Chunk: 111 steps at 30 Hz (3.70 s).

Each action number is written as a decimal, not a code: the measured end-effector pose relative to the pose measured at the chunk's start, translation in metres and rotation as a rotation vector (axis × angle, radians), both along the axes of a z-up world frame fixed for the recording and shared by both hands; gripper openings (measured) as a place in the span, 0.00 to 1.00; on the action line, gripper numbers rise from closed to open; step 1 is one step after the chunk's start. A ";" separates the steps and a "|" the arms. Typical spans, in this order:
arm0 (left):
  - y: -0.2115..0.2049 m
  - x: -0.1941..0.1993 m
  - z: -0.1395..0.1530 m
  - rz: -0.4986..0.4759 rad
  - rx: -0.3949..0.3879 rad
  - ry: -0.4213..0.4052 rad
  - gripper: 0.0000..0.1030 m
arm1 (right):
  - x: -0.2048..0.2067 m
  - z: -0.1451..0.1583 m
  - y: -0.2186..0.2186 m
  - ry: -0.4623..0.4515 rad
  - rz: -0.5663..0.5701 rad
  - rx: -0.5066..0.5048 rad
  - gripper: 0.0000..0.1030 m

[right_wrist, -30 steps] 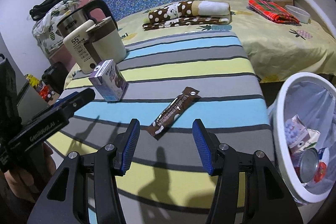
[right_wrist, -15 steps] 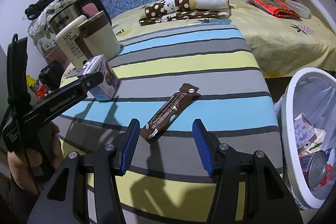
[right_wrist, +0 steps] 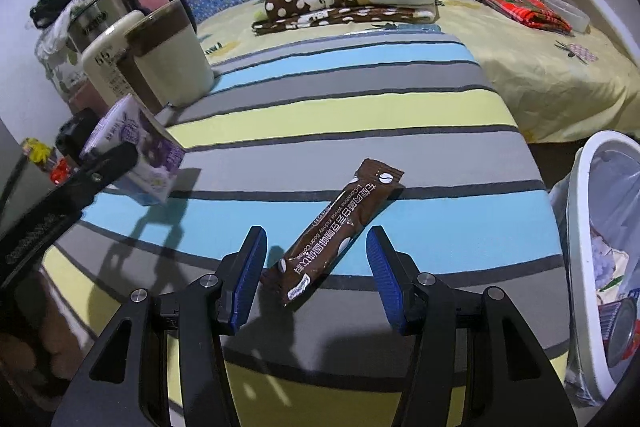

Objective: Collect trash
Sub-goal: 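Grasp the purple milk carton with the left gripper while the right grasps the brown snack wrapper, then carry the milk carton over the bin with the left gripper while the right carries the wrapper, then open the right gripper to drop the wrapper while the left drops the milk carton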

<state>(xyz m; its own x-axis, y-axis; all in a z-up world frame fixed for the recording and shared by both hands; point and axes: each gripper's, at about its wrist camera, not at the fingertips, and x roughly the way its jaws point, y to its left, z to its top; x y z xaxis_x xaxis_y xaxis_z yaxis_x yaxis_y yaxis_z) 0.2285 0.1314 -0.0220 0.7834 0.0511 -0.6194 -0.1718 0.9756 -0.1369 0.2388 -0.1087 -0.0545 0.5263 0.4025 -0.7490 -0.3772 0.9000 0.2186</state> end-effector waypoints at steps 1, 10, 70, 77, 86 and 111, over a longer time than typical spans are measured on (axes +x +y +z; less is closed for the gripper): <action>0.000 -0.001 0.000 -0.001 -0.002 -0.001 0.36 | -0.001 0.001 0.001 -0.004 0.001 -0.017 0.45; -0.006 -0.010 0.000 -0.023 -0.026 -0.004 0.36 | -0.008 0.003 -0.015 -0.012 0.003 -0.039 0.27; -0.238 -0.032 0.029 -0.453 -0.003 -0.018 0.36 | -0.052 0.037 -0.188 -0.127 -0.254 0.085 0.24; -0.256 -0.024 0.028 -0.486 -0.012 -0.017 0.36 | -0.052 0.032 -0.207 -0.119 -0.288 0.090 0.24; -0.271 -0.010 0.020 -0.512 -0.020 0.003 0.36 | -0.047 0.024 -0.221 -0.098 -0.311 0.095 0.24; -0.297 0.039 -0.013 -0.573 -0.027 0.060 0.36 | -0.031 -0.001 -0.238 0.006 -0.345 0.065 0.26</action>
<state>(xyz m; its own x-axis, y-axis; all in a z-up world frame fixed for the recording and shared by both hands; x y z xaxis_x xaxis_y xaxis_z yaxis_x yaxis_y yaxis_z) 0.2679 -0.1654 -0.0347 0.6448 -0.3879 -0.6586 0.3750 0.9114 -0.1697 0.2080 -0.3472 -0.0555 0.6351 0.2486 -0.7313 -0.0516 0.9583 0.2810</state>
